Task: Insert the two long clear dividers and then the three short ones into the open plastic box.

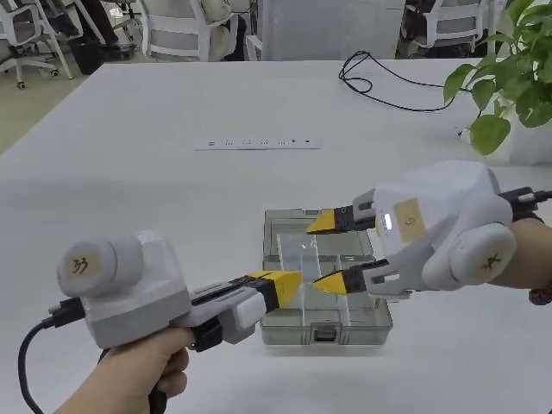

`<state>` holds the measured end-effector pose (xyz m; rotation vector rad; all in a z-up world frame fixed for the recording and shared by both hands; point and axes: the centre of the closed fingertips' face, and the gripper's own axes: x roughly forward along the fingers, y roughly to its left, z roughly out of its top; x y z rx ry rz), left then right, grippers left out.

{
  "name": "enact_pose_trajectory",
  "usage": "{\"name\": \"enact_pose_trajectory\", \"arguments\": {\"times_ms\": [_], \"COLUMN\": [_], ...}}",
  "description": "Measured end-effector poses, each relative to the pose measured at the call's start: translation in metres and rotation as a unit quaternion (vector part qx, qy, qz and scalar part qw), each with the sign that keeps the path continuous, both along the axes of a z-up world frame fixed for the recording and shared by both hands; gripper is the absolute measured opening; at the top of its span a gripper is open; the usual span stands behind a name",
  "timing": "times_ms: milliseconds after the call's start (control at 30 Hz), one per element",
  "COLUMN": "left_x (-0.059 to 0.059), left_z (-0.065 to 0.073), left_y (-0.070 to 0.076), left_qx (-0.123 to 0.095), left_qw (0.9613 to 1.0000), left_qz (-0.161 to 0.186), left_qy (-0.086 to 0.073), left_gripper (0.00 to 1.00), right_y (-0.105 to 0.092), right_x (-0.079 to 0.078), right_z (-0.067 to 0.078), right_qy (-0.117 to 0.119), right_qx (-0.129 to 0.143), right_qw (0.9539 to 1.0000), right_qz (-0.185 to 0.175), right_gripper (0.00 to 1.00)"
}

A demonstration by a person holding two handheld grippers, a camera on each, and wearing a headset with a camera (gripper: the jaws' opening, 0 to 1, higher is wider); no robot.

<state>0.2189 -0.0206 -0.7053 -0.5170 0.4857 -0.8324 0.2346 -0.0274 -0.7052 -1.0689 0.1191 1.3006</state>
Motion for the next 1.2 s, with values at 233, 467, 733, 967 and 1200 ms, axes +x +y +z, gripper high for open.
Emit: {"name": "enact_pose_trajectory", "arguments": {"times_ms": [233,467,733,967,1200], "left_x": [0.001,0.005,0.012,0.010,0.001], "left_z": [0.001,0.000,-0.010,-0.014,-0.018], "left_y": [-0.002,-0.001,0.009,0.009,0.002], "left_qx": [0.000,0.051,0.185,0.243,0.294], "left_qw": [0.9998,0.9985,0.9757,0.9524,0.9208], "left_qz": [0.001,-0.010,-0.043,-0.088,-0.149], "left_qy": [0.019,-0.013,-0.109,-0.161,-0.208], "left_gripper": [0.00,0.00,0.00,0.00,0.00], "right_y": [-0.002,-0.004,-0.003,-0.003,-0.002], "right_x": [0.002,0.004,0.003,0.002,-0.008], "right_z": [0.000,0.004,0.008,0.009,0.003], "right_qy": [0.001,0.020,0.073,0.111,0.147], "right_qx": [0.003,0.025,0.063,0.077,0.069], "right_qw": [0.9999,0.9990,0.9940,0.9895,0.9863], "right_qz": [-0.013,-0.031,-0.051,-0.050,-0.028], "right_gripper": [0.33,0.35,0.34,0.32,0.28]}}
